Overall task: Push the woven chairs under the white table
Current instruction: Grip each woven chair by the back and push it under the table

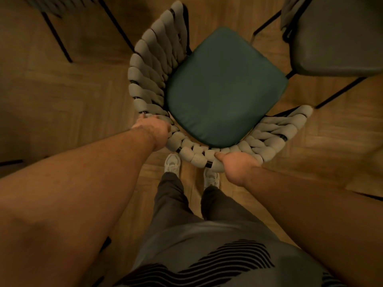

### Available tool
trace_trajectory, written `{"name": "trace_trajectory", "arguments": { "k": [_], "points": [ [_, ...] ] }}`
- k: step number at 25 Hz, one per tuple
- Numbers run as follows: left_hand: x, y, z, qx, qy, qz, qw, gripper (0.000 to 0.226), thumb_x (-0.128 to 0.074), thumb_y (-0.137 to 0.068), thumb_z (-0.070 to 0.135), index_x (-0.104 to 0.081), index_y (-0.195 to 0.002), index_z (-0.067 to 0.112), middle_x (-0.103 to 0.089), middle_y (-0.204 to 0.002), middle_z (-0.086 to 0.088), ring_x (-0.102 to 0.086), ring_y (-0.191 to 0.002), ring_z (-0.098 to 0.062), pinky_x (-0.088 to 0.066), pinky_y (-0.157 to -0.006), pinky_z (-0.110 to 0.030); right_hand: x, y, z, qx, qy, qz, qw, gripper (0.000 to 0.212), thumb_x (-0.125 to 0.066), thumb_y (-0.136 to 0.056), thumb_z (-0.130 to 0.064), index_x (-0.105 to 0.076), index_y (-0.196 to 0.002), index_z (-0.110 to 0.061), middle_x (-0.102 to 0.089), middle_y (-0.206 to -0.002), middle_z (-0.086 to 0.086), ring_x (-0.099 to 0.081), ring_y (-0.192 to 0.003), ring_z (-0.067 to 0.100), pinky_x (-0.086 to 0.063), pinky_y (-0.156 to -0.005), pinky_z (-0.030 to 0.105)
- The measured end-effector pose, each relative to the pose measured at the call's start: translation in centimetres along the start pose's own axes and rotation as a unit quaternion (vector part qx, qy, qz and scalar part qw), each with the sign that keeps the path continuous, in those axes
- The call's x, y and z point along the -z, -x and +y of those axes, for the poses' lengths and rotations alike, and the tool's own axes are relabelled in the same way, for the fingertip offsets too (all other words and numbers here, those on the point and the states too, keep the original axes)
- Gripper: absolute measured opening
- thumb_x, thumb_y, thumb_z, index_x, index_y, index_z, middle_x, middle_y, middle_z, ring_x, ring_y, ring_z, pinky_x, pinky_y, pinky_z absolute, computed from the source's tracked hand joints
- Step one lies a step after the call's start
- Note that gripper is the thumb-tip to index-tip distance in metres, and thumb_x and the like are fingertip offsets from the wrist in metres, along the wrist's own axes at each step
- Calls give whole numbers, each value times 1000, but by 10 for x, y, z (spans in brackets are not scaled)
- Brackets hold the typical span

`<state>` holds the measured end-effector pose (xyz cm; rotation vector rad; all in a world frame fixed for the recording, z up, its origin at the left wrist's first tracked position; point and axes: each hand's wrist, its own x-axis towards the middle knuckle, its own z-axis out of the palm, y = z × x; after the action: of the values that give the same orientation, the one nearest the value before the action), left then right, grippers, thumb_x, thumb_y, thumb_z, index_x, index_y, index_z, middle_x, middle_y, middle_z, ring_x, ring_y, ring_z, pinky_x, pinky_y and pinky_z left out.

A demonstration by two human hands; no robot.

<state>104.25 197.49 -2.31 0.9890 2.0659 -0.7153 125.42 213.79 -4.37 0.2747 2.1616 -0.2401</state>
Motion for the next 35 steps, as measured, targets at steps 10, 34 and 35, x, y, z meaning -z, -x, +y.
{"name": "trace_trajectory", "arguments": {
  "k": [10, 34, 35],
  "points": [
    [-79, 65, 13, 108, 147, -29, 983, 54, -56, -97, 18, -48, -148, 35, -47, -154, -6, -35, -148, -27, -23, -123, -54, -1, -4, -9, 105, 129, 33, 985, 67, -50, -99, -5, -34, -157, -33, -60, -138, 9, -61, -120, 31, -55, -95, 44],
    [-200, 173, 115, 271, 470, 5, 840, 56, -67, -93, 13, -56, -142, 37, -56, -142, 0, -51, -131, -23, -49, -107, -41, -14, 5, -47, 258, 377, -32, 889, 38, -54, -101, -21, -62, -135, -35, -66, -115, 0, -56, -90, 20, -54, -81, 37],
    [-199, 174, 125, 283, 486, 7, 827, 55, -66, -94, 13, -56, -143, 36, -55, -144, 0, -50, -133, -23, -48, -108, -41, -9, 4, -45, 270, 395, -34, 877, 37, -53, -102, -22, -63, -134, -35, -66, -115, 0, -55, -90, 20, -52, -80, 36]
  ]
}}
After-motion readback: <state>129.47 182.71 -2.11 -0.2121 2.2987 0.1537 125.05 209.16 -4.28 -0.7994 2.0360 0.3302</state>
